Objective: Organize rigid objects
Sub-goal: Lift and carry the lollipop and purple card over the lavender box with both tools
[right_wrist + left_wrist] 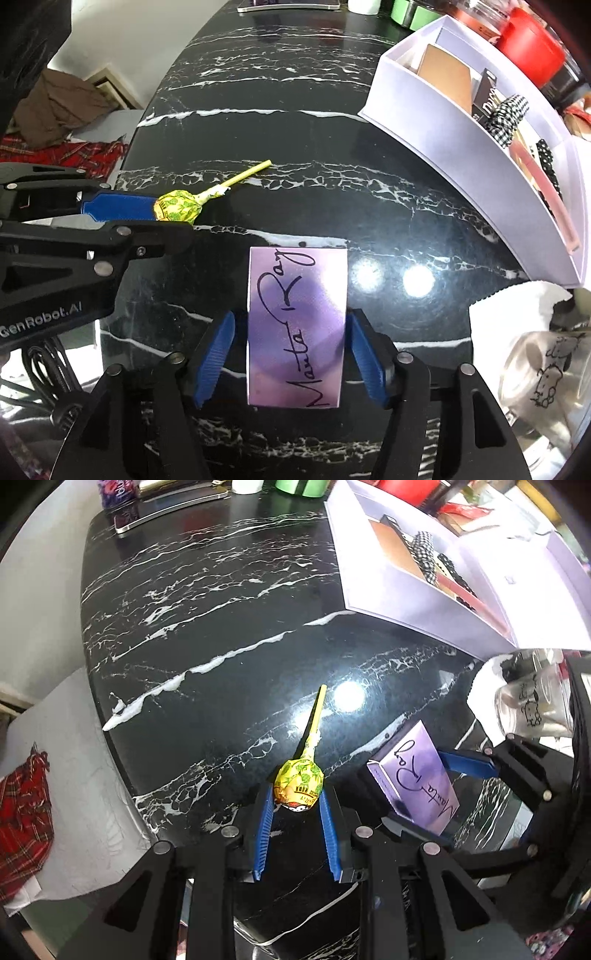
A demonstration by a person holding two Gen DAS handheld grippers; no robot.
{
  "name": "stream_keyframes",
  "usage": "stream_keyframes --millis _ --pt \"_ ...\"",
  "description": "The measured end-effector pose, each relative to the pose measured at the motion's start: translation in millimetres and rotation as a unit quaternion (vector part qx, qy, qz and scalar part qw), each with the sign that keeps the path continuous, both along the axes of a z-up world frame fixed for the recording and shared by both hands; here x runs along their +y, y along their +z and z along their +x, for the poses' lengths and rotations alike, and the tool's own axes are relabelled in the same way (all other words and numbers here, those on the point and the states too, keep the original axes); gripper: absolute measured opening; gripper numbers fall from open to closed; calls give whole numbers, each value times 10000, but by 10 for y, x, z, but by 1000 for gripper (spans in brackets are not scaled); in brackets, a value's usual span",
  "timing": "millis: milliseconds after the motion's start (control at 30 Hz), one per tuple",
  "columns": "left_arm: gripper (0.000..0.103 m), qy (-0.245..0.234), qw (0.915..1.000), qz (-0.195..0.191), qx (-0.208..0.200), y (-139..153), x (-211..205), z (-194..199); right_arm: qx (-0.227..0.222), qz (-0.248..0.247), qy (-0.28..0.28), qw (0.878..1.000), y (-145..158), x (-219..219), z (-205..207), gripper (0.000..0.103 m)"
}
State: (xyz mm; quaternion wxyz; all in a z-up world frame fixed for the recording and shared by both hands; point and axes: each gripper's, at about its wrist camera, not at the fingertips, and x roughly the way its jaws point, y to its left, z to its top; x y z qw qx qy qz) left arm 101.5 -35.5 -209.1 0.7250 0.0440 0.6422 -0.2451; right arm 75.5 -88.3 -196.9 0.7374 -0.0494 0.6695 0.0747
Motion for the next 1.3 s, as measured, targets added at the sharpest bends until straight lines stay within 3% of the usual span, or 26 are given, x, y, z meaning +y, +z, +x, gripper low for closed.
stream_keyframes --millis 67,333,467,633,1033,1300 --pt "25 12 10000 33 -39 0 -5 -11 -46 -67 -33 10000 -7 -8 -16 69" --pt "25 -156 9989 306 -324 5 -135 -60 -192 -186 -119 9996 61 -208 -147 69" --pt "25 -580 9952 601 -504 -1 -268 -126 -258 -179 -127 9994 82 -268 -205 69" --pt "24 -560 9968 415 -397 -5 -304 -163 -366 -153 45 9992 136 -255 -246 52" --pt "24 -379 9990 211 -123 68 -146 -308 -154 94 -172 9997 190 -344 -320 52" --pt "24 -547 9979 189 -300 273 -138 -408 -135 216 -257 9993 284 -404 -393 52"
